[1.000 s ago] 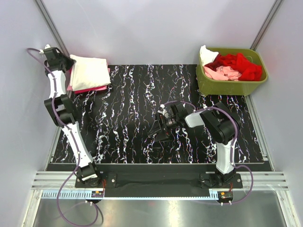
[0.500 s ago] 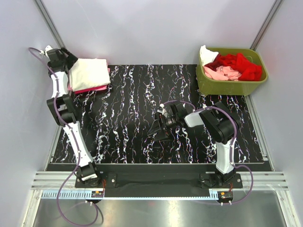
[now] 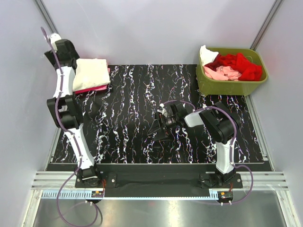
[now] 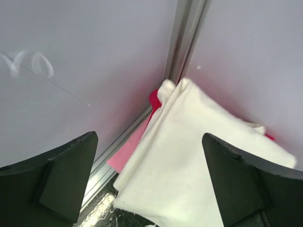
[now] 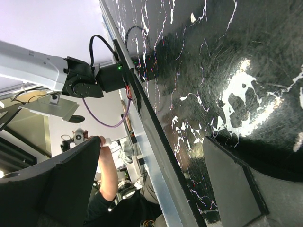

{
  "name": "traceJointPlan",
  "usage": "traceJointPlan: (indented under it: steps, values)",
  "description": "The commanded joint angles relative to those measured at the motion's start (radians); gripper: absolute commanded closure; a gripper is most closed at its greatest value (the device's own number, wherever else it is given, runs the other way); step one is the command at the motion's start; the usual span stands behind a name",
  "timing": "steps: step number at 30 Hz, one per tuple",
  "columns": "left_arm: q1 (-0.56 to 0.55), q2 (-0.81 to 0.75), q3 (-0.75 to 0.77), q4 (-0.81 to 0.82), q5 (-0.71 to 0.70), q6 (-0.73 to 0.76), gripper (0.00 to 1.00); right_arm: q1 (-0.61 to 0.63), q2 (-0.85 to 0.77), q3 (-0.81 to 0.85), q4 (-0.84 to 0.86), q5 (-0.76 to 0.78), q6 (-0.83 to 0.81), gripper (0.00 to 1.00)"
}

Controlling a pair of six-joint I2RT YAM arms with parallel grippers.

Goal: Fold and stack the t-shirts
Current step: Neatly place the folded tshirt to the corner

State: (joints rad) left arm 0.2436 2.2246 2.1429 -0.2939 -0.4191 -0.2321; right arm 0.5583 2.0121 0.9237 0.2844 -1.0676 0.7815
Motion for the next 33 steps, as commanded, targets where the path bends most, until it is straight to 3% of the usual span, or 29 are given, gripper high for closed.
traceJointPlan:
  steps: [1,4,12,18,33]
  values:
    - [-0.056,-0.098,-0.044,0.102,-0.119,0.106,0.01,-0.005,0.020,0.003,-0.001,0.008,0.010,0.04]
    - [-0.092,-0.097,-0.071,0.127,-0.043,0.111,0.01,-0.005,0.017,0.000,0.002,0.006,0.012,0.03]
    - [-0.087,0.073,0.106,0.075,0.037,0.036,0.02,-0.009,0.017,-0.005,0.006,-0.002,0.009,0.03]
    - [-0.014,0.239,0.248,0.038,0.155,-0.145,0.03,-0.014,0.019,-0.011,0.021,-0.005,0.022,0.03]
    - [0.085,0.400,0.328,0.119,0.192,-0.248,0.01,-0.028,0.051,-0.014,0.079,-0.037,0.070,0.02]
